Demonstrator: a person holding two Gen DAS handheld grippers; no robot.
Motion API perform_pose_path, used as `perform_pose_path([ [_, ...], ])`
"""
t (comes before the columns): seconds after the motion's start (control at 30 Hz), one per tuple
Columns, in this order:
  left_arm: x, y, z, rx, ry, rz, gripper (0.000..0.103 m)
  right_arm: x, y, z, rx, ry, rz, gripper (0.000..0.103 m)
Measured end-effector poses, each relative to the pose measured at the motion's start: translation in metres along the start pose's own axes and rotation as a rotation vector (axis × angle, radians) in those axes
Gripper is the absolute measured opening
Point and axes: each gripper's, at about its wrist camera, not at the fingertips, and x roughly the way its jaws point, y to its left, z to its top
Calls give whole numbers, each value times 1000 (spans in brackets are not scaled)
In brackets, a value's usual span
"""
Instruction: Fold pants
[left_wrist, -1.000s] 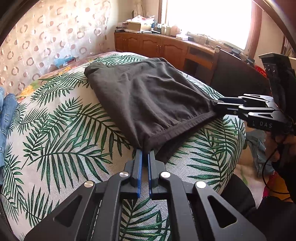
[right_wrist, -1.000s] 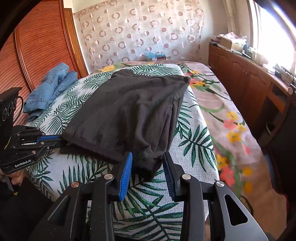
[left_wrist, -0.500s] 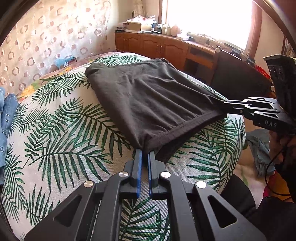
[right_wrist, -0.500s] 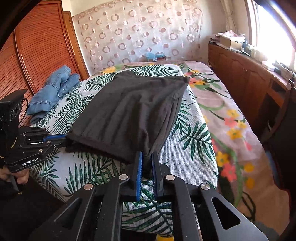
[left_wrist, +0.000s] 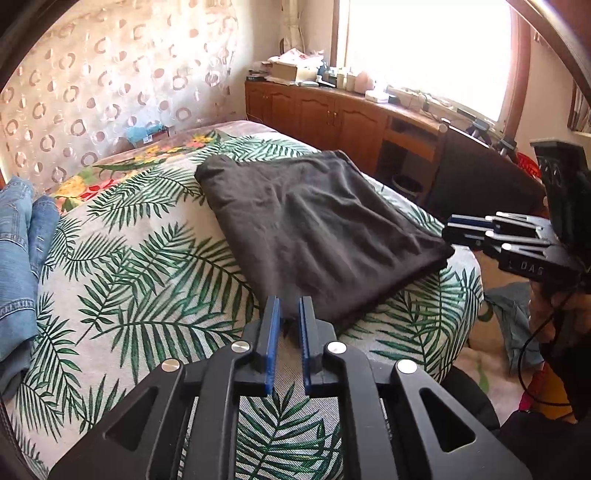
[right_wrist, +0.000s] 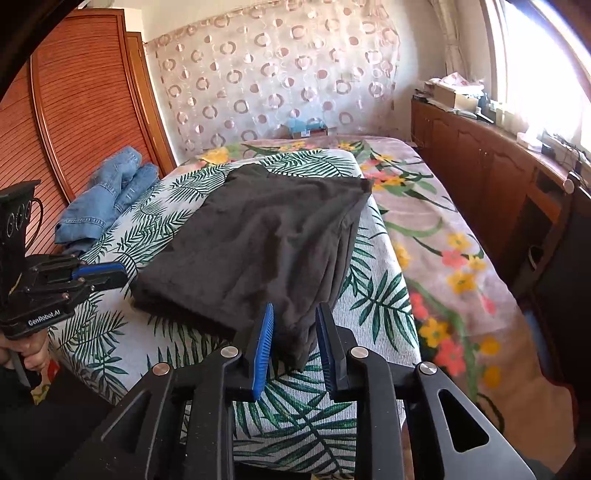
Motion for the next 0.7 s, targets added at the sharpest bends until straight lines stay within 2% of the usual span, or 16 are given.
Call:
perform_pose_path([
  [0.03, -1, 1, 1, -3, -1, 0, 15, 1, 0, 0, 0, 0, -1, 25],
  [0.13, 1, 3, 4, 0, -7, 26, 32, 5, -2, 0, 4, 4, -6, 25],
  [0.17, 3, 5, 4, -3, -6, 33, 43, 7, -2, 0, 8, 8, -6, 26],
  [0.23, 9, 9, 6, -18, -1, 32, 55, 10, -3, 1, 11, 14, -6, 27],
  [0.3, 17, 14, 7, -32, 10, 55, 76, 13, -3, 1, 14, 18, -8, 31],
  [0.7, 44, 17, 5, -44, 56, 54, 78, 24, -9, 1, 19, 53, -26, 34],
])
